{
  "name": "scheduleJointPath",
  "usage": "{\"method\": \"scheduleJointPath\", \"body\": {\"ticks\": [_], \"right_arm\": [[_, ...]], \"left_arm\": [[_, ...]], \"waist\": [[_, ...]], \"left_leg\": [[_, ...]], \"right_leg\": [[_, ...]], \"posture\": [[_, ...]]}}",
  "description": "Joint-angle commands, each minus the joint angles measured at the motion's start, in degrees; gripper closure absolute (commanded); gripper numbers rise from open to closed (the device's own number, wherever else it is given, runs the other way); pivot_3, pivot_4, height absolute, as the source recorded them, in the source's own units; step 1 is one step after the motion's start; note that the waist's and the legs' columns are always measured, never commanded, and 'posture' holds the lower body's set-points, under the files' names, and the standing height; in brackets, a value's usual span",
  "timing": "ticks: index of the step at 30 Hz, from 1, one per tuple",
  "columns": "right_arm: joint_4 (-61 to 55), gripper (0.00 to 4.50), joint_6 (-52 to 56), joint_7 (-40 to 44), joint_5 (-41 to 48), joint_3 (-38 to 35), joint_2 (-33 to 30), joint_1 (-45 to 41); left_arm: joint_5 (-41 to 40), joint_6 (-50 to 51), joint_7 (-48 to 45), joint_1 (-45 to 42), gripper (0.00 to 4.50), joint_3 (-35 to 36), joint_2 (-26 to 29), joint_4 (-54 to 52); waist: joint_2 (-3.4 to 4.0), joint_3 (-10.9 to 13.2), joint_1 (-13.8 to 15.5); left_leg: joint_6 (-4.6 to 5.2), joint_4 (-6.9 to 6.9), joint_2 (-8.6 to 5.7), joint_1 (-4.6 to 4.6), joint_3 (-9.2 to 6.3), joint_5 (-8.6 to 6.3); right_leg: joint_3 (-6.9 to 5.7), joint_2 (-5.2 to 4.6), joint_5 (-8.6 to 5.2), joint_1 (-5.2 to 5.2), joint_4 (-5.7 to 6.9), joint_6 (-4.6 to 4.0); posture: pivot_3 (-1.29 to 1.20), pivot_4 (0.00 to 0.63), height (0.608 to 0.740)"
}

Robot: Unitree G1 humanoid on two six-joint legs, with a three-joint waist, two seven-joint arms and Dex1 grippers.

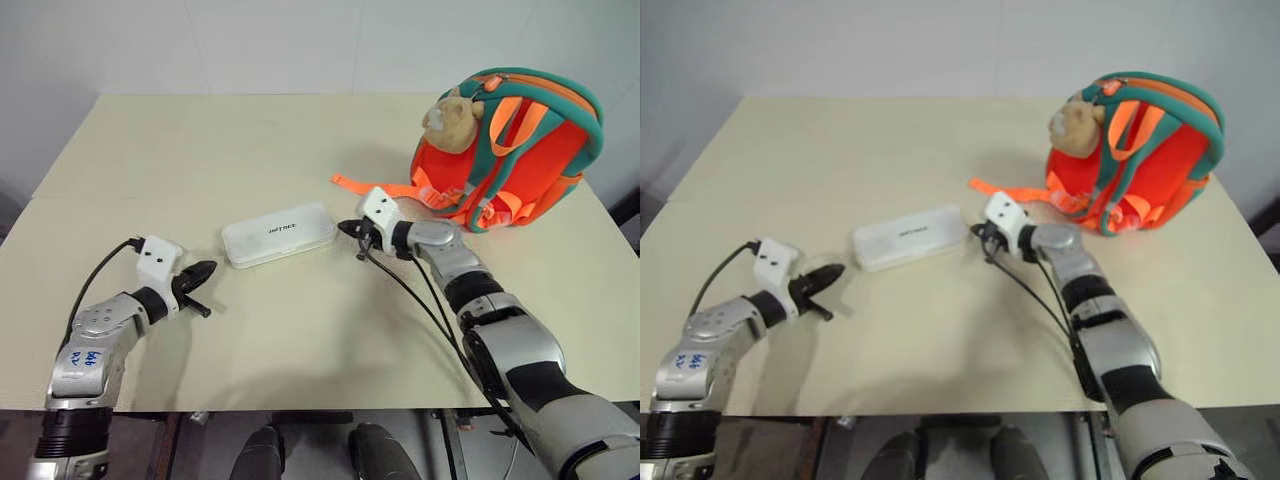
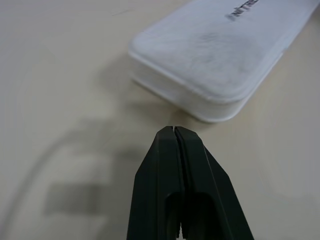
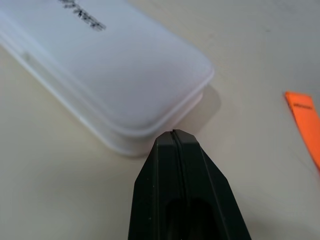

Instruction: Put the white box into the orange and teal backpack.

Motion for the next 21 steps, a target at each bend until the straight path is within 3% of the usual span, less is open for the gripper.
{"method": "scheduleJointPath", "body": {"ticks": [1, 12, 17, 21], "right_arm": [[2.22, 4.49, -1.91, -2.17, -0.74, -0.89, 1.27, -2.28], [-0.78, 4.49, -1.98, 3.17, 1.11, -2.56, 3.66, 0.62], [-10.35, 4.49, 0.71, 7.30, 3.20, -3.12, 1.82, 7.06], [-25.52, 4.49, 7.91, 10.56, 5.86, -3.37, -1.92, 15.68]], "left_arm": [[1.11, -0.61, 1.05, -1.29, 4.46, -0.03, -0.28, -1.36], [0.20, 0.48, -0.76, -1.68, 4.46, -2.14, -1.85, -3.35], [-1.01, 1.79, -4.46, -0.60, 4.46, -2.91, -1.10, -5.98], [-1.69, 3.13, -7.48, 0.57, 4.46, -3.69, -0.18, -8.43]], "waist": [[0.00, 0.00, -0.08], [0.00, 0.00, -0.14], [0.00, 0.00, 0.05], [0.00, 0.00, 0.28]], "left_leg": [[0.00, 0.00, 0.01, 0.00, 0.00, 0.00], [-0.15, -0.01, 0.01, 0.01, 0.00, 0.08], [-0.15, -0.03, 0.00, 0.00, 0.01, 0.08], [-0.14, -0.03, 0.00, 0.00, 0.00, 0.08]], "right_leg": [[0.00, 0.01, 0.00, -0.02, 0.02, 0.00], [0.00, 0.00, 0.00, -0.01, 0.04, 0.00], [0.00, -0.01, 0.00, 0.00, -0.02, 0.00], [0.00, -0.02, 0.00, 0.02, -0.03, 0.00]], "posture": [[0.00, 0.150, 0.740], [0.00, 0.150, 0.740], [0.00, 0.150, 0.740], [0.00, 0.150, 0.740]]}}
